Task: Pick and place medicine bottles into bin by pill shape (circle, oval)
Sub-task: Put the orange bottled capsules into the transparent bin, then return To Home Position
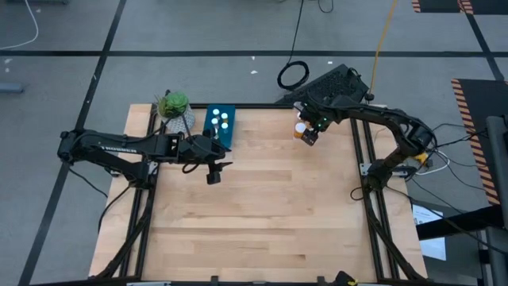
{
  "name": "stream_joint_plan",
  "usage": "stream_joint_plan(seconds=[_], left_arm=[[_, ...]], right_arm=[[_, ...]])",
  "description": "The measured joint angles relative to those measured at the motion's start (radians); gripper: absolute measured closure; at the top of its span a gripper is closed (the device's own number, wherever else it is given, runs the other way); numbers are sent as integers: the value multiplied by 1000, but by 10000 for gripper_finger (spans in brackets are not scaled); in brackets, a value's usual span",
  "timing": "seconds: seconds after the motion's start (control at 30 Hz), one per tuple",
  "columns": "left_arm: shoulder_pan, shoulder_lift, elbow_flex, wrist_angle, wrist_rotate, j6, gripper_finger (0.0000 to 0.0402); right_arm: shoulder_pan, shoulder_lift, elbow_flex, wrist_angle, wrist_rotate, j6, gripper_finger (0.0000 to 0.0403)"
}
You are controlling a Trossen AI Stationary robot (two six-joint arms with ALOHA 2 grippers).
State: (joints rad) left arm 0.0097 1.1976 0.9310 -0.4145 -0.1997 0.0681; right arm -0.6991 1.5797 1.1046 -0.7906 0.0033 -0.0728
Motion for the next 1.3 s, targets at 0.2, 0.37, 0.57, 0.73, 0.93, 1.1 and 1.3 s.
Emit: stream_joint_plan(seconds=[0.2,0.37,0.57,0.73,0.93,1.1,1.3], left_arm=[[0,-1,0,-8,-8,-3,197],[0,-44,0,-49,-39,-27,197],[-5,-129,-33,-55,-101,-78,207],[-9,-237,-185,135,-101,-77,261],[-68,-380,-361,253,-159,-96,352],[-139,-454,-476,334,-217,-89,395],[-135,-457,-526,328,-219,8,368]], right_arm=[[1,-104,0,-36,22,8,131],[52,-240,-2,-38,21,48,131],[224,-458,-100,128,57,69,135],[377,-632,-227,292,150,59,164],[519,-807,-393,439,181,18,220],[593,-900,-509,510,180,0,272],[638,-959,-630,578,180,-26,332]])
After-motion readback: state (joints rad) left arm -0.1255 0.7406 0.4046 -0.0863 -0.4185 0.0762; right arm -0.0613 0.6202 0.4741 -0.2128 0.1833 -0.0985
